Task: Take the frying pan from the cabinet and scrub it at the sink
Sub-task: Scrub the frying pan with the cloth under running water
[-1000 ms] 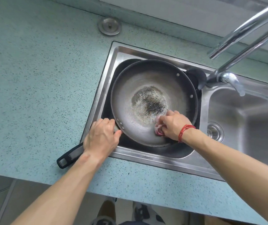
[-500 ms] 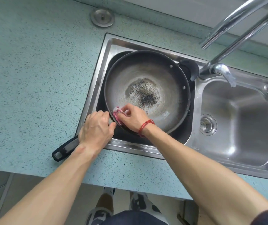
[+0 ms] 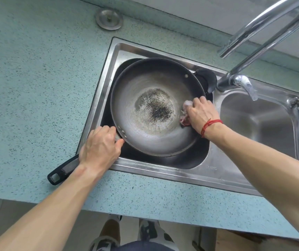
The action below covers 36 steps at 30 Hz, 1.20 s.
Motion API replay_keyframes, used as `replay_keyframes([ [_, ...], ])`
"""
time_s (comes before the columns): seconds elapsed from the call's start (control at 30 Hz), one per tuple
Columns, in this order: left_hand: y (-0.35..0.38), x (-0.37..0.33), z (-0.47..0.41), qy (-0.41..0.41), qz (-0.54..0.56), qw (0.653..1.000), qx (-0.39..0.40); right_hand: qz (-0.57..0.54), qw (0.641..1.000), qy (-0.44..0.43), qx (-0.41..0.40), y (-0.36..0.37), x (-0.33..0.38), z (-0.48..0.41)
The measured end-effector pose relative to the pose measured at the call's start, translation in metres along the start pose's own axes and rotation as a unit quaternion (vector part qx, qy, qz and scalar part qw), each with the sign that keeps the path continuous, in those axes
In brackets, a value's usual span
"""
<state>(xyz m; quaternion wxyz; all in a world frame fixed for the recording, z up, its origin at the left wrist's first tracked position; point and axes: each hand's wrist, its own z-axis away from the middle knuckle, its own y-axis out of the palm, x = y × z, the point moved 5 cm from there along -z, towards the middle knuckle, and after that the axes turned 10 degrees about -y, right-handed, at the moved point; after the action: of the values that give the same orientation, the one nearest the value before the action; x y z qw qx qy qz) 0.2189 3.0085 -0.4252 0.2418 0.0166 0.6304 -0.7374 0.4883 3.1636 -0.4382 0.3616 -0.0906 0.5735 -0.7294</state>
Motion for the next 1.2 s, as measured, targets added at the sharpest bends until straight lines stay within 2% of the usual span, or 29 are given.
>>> replay_keyframes([
  [0.13,0.001,0.0,0.0,-0.006,-0.003,1.0,0.003,-0.029,0.998,0.053,0.034,0.004,0.022,0.004],
  [0.23,0.001,0.001,0.0,-0.007,0.001,1.0,-0.002,-0.15,0.98,0.085,0.097,0.006,0.053,0.009],
  [0.33,0.001,0.001,0.0,-0.007,0.003,1.0,-0.003,-0.302,0.941,0.095,0.12,-0.004,0.099,0.015],
  [0.43,0.0,0.001,0.001,0.002,0.002,1.0,-0.009,-0.413,0.9,0.087,0.112,-0.021,0.144,-0.001],
  [0.5,0.001,0.001,0.001,0.012,0.0,1.0,-0.009,-0.488,0.861,0.114,0.089,-0.035,0.16,-0.016],
  [0.57,0.003,0.001,-0.001,0.016,0.002,1.0,-0.002,-0.536,0.83,0.135,0.066,-0.044,0.165,-0.027],
  [0.63,0.004,0.002,-0.002,0.012,0.005,1.0,0.004,-0.548,0.824,0.128,0.068,-0.044,0.165,-0.027],
  [0.73,0.006,0.003,-0.001,0.011,0.011,1.0,0.003,-0.499,0.855,0.084,0.114,-0.033,0.15,-0.005],
  [0.83,0.008,0.006,-0.001,0.0,0.011,1.0,0.015,-0.397,0.898,0.048,0.185,-0.013,0.116,0.02],
  [0.9,0.008,0.007,-0.002,0.0,0.009,1.0,0.019,-0.312,0.928,0.037,0.201,-0.005,0.083,0.026],
  [0.97,0.007,0.006,-0.002,0.006,0.009,1.0,0.018,-0.19,0.967,0.012,0.167,-0.004,0.047,0.018],
  [1.03,0.006,0.005,-0.001,0.015,0.01,1.0,0.013,-0.063,0.993,-0.014,0.104,-0.009,0.013,0.002],
  [1.1,0.006,0.005,-0.001,0.019,0.009,1.0,0.008,0.01,0.999,-0.019,0.047,-0.015,-0.011,-0.012],
  [1.2,0.007,0.005,-0.002,0.015,0.003,1.0,0.009,0.062,0.996,-0.033,0.049,-0.021,-0.015,-0.016],
])
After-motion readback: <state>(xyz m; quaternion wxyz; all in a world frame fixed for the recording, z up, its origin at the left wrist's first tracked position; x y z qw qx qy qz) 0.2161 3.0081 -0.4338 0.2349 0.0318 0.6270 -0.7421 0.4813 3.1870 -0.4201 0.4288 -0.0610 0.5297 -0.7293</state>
